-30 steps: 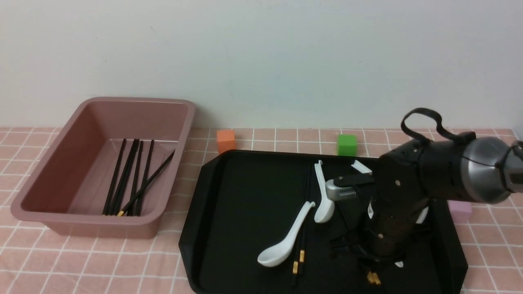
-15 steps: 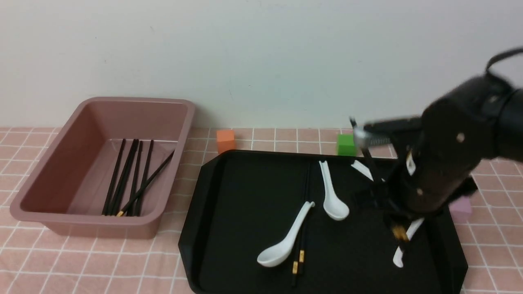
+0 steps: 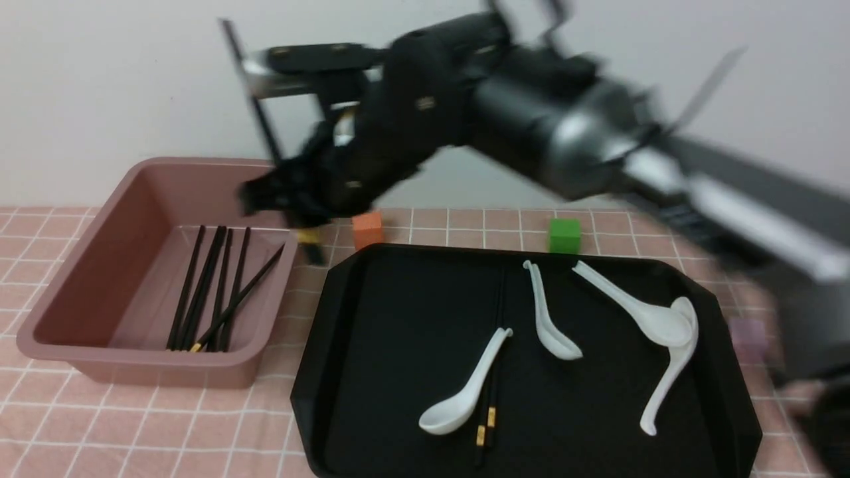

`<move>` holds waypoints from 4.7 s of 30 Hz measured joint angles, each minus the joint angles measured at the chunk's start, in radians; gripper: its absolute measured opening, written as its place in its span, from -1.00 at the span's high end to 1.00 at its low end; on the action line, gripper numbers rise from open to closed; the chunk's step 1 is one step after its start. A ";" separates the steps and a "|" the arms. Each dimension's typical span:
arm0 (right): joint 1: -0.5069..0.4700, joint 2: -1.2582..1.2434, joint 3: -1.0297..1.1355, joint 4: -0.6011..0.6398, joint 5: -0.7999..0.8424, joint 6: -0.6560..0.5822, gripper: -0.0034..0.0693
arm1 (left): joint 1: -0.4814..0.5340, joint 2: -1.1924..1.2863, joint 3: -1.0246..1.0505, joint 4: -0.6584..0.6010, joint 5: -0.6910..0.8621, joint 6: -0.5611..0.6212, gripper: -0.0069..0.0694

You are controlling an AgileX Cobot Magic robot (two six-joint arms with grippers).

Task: On pink tablecloth take chopsticks from black tray and put them in box.

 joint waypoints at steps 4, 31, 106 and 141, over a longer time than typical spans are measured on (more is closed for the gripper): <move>0.020 0.196 -0.269 0.007 -0.001 -0.030 0.51 | 0.000 0.000 0.000 0.000 0.000 0.000 0.19; 0.021 -0.220 -0.323 -0.123 0.447 -0.094 0.54 | 0.000 0.000 0.000 0.000 0.000 0.000 0.19; -0.627 -2.231 2.232 -0.158 -0.417 -0.146 0.94 | 0.000 0.000 0.000 0.000 0.001 0.000 0.19; -0.627 -2.231 2.232 -0.158 -0.417 -0.147 0.92 | 0.000 0.000 0.000 0.000 0.001 0.000 0.19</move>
